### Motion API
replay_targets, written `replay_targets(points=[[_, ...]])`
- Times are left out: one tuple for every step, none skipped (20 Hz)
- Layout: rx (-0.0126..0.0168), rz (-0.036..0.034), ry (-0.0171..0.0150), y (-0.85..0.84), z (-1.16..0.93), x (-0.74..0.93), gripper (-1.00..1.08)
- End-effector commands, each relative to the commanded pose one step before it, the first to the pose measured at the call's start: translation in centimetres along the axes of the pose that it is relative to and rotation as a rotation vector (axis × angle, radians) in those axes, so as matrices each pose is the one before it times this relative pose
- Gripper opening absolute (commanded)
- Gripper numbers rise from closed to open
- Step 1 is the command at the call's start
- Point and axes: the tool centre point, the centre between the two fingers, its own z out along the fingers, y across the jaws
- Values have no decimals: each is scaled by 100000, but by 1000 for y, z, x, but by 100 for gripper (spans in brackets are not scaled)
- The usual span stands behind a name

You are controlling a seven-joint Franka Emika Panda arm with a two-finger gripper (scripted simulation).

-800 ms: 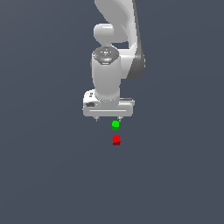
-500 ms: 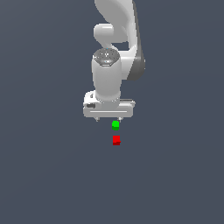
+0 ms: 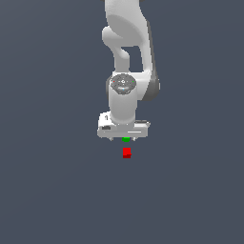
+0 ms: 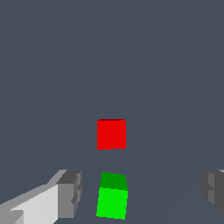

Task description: Stack the red cube on top of the green cube.

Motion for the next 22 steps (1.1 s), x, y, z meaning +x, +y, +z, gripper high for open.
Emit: replay_targets(points=[[56, -530, -361, -667, 1900, 390, 100], [12, -177, -108, -225, 652, 158, 100], [10, -167, -101, -207, 595, 146, 100], [8, -144, -88, -183, 533, 133, 100], [6, -132, -80, -165, 477, 120, 100], [5, -118, -72, -146, 420, 108, 100], [3, -102, -62, -126, 362, 97, 100], [1, -84, -50, -104, 303, 85, 100], [0, -73, -44, -87, 248, 75, 100], [-1, -59, -35, -68, 191, 65, 100], [-3, -42, -25, -47, 133, 54, 100], [0, 0, 0, -10, 67, 43, 100], [0, 0, 0, -1, 20, 32, 100], [-11, -42, -23, -26, 11, 13, 100], [14, -8, -96, 8, -38, -93, 100], [0, 0, 0, 0, 36, 0, 100], [0, 0, 0, 0, 107, 0, 100], [0, 0, 0, 0, 177, 0, 100], [0, 0, 0, 0, 248, -1, 100], [0, 0, 0, 0, 317, -2, 100], [0, 0, 0, 0, 387, -3, 100], [0, 0, 0, 0, 454, -5, 100]])
